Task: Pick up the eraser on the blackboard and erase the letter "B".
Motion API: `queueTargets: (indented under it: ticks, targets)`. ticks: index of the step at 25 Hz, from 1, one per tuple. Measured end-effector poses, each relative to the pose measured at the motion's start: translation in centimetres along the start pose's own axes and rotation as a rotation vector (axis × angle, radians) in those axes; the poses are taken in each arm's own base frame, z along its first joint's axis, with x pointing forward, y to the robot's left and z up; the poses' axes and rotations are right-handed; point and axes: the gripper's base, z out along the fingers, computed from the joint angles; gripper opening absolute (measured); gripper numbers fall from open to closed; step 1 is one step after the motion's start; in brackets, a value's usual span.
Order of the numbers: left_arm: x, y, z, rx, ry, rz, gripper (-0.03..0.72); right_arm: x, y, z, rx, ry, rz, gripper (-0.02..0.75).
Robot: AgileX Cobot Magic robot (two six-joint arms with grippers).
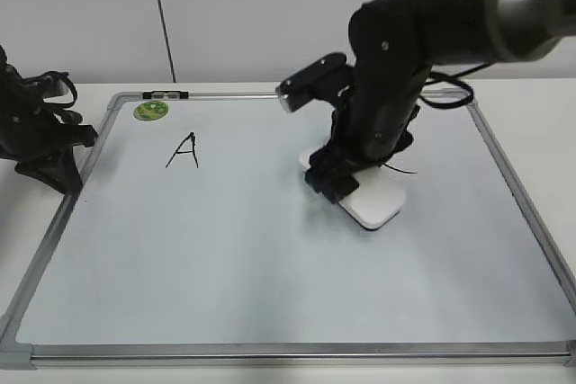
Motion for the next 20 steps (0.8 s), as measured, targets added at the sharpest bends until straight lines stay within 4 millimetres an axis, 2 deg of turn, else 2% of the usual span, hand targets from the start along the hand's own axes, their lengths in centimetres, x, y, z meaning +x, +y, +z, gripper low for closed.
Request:
queueTargets:
  ticks: [5,7,10,14,20]
  targets:
    - [0.0,0.0,0.0,-0.001,0.0,0.001,0.045,0.1,-0.9,-5.5,0.022,-0.117,0.026,0.546]
    - [0.0,0.0,0.1,-0.001,0.002,0.0,0.045,0.8,-1.8,-6.5,0.027,-0.13,0.056,0.546]
    - [0.0,0.0,0.1,-0.001,0.002,0.0,0.046,2.4,-4.4,-7.0,0.045,-0.118,0.13,0.546]
    - [0.0,0.0,0.0,-0.001,0.0,0.001,0.046,5.0,-8.5,-6.4,0.046,-0.076,0.273,0.546]
    - [0.0,0.0,0.0,-0.001,0.0,0.001,0.046,8.1,-13.7,-5.9,0.037,-0.087,0.461,0.547]
